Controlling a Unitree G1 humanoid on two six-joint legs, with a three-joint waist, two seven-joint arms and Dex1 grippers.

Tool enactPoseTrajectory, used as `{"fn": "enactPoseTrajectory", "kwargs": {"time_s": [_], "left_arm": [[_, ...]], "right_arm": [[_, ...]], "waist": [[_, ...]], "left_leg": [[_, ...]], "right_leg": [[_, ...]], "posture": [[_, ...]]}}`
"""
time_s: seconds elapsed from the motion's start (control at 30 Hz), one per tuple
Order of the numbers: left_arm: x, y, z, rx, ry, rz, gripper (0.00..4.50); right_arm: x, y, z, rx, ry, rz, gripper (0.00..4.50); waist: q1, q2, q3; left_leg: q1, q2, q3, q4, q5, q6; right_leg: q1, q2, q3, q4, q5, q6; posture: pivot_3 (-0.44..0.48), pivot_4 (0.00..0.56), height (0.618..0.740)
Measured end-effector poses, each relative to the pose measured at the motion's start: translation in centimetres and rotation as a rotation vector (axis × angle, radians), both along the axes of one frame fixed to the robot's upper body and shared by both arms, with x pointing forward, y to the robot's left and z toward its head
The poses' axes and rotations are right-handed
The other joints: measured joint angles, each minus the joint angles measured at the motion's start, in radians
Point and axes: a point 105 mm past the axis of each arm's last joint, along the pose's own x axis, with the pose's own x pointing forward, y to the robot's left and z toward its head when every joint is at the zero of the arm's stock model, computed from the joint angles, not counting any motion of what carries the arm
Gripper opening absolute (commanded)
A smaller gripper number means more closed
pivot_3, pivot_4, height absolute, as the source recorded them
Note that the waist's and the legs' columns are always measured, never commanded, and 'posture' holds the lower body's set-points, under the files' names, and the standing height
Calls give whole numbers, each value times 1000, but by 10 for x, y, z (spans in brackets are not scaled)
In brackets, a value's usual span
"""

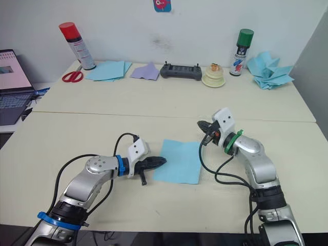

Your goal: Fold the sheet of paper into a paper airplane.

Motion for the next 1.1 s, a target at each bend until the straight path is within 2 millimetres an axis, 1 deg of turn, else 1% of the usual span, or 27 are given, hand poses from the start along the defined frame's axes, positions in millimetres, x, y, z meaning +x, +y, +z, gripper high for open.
{"fn": "enactPoseTrajectory", "kwargs": {"time_s": [0.07,0.17,0.23,0.37,0.5,0.63,0.77,0.9,0.93,1.0,1.1], "left_arm": [[0,0,0,1,0,-3,0],[0,-1,0,-3,1,-3,0],[1,-2,0,-3,1,-3,0],[0,-1,0,-1,-1,-2,0],[0,-1,0,-5,-1,6,0],[1,0,1,-45,25,33,0],[9,3,10,-148,48,115,0],[16,6,30,-281,71,162,1017],[17,7,35,-308,74,168,1392],[22,10,43,-336,59,194,1983],[26,12,47,-335,42,211,1983]], "right_arm": [[-7,12,-12,-35,52,56,32],[-16,22,-31,-89,105,109,32],[-20,24,-46,-135,140,120,32],[-21,17,-75,-211,209,101,32],[-22,16,-77,-218,199,108,32],[-22,16,-78,-212,195,109,32],[-21,17,-78,-206,195,111,32],[-21,17,-78,-205,194,111,0],[-21,17,-78,-203,195,110,0],[-21,16,-79,-199,197,107,0],[-21,16,-79,-196,199,106,0]], "waist": [[1,0,0],[5,0,0],[6,0,0],[6,0,0],[6,0,0],[6,0,0],[6,0,0],[6,0,0],[6,0,0],[6,0,0],[7,0,0]], "left_leg": [[0,0,0,0,0,0],[0,0,0,0,0,0],[0,0,0,0,0,0],[0,0,0,0,0,0],[0,0,0,0,0,0],[0,0,0,0,0,0],[0,1,0,0,0,0],[0,1,-1,0,0,0],[0,1,-1,0,0,0],[0,1,-1,0,0,0],[0,1,0,0,0,0]], "right_leg": [[0,0,0,0,0,0],[0,0,0,0,0,0],[0,0,0,0,0,0],[0,0,0,0,0,0],[0,0,0,0,0,0],[0,0,0,0,0,0],[0,0,-1,0,0,0],[0,1,-1,0,0,0],[0,1,-1,0,0,0],[0,1,-1,0,0,0],[0,1,-1,0,0,0]], "posture": [[0,150,740],[0,150,740],[0,150,740],[0,150,740],[0,150,740],[0,150,740],[0,150,740],[0,150,740],[0,150,740],[0,150,740],[0,150,740]]}}
